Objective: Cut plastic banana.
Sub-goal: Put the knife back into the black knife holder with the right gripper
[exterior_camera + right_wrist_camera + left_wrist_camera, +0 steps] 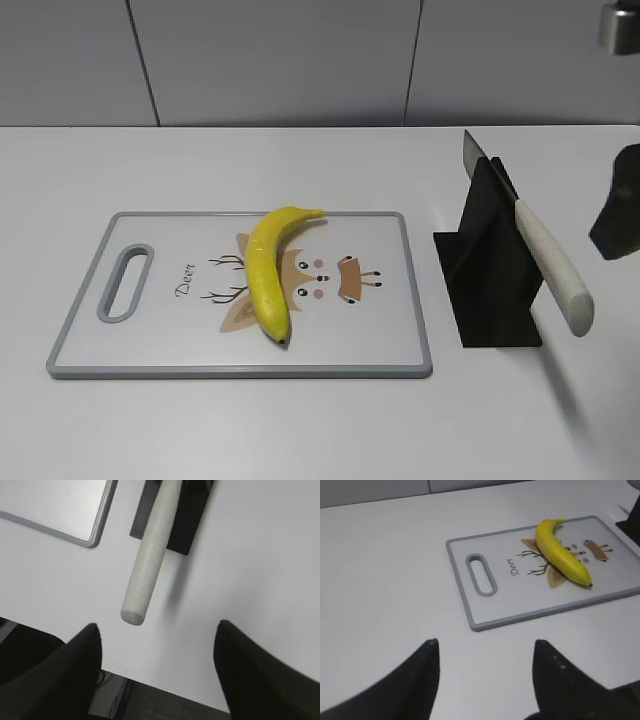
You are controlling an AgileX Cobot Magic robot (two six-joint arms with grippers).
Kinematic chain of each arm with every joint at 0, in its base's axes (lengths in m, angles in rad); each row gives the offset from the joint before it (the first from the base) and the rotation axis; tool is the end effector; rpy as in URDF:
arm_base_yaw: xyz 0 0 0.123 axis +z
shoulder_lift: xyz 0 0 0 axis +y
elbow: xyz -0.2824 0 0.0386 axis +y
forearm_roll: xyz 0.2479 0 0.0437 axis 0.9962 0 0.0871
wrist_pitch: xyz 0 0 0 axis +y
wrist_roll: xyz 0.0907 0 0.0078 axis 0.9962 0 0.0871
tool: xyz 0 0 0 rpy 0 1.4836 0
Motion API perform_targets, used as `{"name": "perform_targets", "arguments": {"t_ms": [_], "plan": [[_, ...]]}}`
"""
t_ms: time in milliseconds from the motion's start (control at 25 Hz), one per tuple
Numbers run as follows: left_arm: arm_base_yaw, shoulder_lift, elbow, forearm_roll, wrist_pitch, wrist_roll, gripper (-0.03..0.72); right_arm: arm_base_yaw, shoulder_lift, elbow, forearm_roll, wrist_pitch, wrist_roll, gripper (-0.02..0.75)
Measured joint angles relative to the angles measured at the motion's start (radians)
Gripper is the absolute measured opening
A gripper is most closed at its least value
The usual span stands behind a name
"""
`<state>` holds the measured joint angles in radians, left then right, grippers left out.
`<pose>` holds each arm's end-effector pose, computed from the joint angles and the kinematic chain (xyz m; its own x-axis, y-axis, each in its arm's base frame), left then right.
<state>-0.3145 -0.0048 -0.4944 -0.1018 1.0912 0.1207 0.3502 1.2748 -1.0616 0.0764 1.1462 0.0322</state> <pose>-0.0087 -0.0058 0.2735 -0.4287 0.2165 -0.8771 0.4159 0.9092 0.0211 0.2165 0.0858 0.3078 -0.9186 -0.2679 -0.2904 -0.3037 0.9490 0.0851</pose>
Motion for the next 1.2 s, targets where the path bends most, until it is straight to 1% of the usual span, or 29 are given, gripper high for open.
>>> {"name": "perform_targets", "arguments": {"t_ms": [80, 200, 320, 400, 480, 560, 920, 1200], "plan": [[0.047, 0.0, 0.0, 0.0, 0.0, 0.0, 0.58, 0.0, -0.062, 0.0, 0.0, 0.004, -0.022, 0.54], [0.157, 0.0, 0.0, 0.0, 0.0, 0.0, 0.58, 0.0, -0.156, 0.019, 0.0, -0.006, -0.057, 0.54], [0.256, 0.0, 0.0, 0.0, 0.0, 0.0, 0.58, 0.0, -0.26, 0.092, 0.0, -0.052, -0.095, 0.538], [0.307, 0.0, 0.0, 0.0, 0.0, 0.0, 0.58, 0.0, -0.331, 0.157, 0.001, -0.091, -0.103, 0.536], [0.343, 0.0, 0.0, 0.0, 0.0, 0.0, 0.58, 0.0, -0.41, 0.231, 0.001, -0.11, -0.107, 0.536], [0.353, 0.0, 0.0, 0.0, 0.0, 0.0, 0.58, 0.0, -0.485, 0.294, 0.001, -0.119, -0.119, 0.536], [0.353, 0.0, 0.0, 0.0, 0.0, 0.0, 0.58, 0.0, -0.859, 0.535, 0.001, -0.118, -0.128, 0.535], [0.353, 0.0, 0.0, -0.002, 0.0, 0.0, 0.58, 0.0, -1.114, 0.551, -0.001, -0.11, -0.129, 0.534]]}}
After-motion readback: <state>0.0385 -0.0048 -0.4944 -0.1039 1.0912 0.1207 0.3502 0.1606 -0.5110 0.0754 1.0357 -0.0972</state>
